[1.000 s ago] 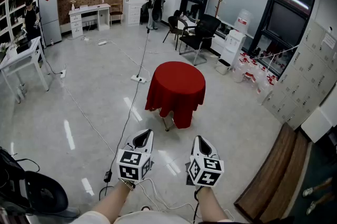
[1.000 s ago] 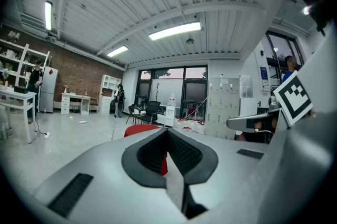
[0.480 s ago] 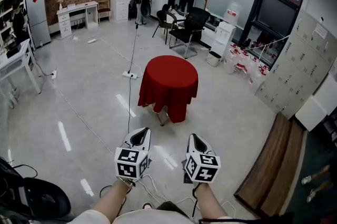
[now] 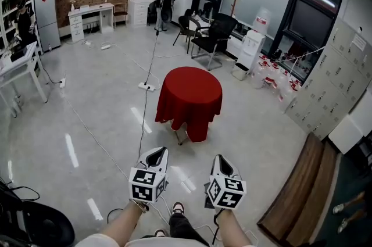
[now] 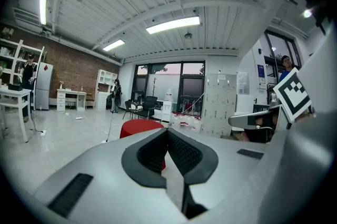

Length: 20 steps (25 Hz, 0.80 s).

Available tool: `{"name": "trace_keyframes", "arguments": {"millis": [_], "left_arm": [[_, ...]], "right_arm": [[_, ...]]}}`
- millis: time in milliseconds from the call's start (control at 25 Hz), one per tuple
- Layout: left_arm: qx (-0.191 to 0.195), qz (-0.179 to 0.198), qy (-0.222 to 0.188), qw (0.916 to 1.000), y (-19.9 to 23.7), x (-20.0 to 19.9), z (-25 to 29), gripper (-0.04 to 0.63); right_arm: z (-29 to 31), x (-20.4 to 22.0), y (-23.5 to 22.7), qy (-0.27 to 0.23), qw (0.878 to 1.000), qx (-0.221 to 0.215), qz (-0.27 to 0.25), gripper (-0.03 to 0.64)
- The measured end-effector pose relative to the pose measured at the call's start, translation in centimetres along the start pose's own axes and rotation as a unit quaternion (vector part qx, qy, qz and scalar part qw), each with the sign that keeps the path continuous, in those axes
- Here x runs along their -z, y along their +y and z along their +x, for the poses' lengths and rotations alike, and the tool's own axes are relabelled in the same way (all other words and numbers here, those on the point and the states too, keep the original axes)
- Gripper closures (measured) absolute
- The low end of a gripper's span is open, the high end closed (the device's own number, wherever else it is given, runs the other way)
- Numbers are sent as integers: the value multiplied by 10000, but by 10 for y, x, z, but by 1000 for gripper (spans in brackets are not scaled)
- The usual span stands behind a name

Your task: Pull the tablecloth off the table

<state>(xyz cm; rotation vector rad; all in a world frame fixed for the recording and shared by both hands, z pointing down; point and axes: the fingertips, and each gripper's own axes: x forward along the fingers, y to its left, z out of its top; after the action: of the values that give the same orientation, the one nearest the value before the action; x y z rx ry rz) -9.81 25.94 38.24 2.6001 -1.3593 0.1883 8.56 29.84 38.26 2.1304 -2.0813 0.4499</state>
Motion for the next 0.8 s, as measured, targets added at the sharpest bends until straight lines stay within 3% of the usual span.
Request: {"name": "trace_keyframes", "arguments": {"millis": [800], "left_arm": [[-429,-95,90,9990,35,-18,143,578]], "right_arm": [[144,-30,-58,142,9996,-186,179,591]]}}
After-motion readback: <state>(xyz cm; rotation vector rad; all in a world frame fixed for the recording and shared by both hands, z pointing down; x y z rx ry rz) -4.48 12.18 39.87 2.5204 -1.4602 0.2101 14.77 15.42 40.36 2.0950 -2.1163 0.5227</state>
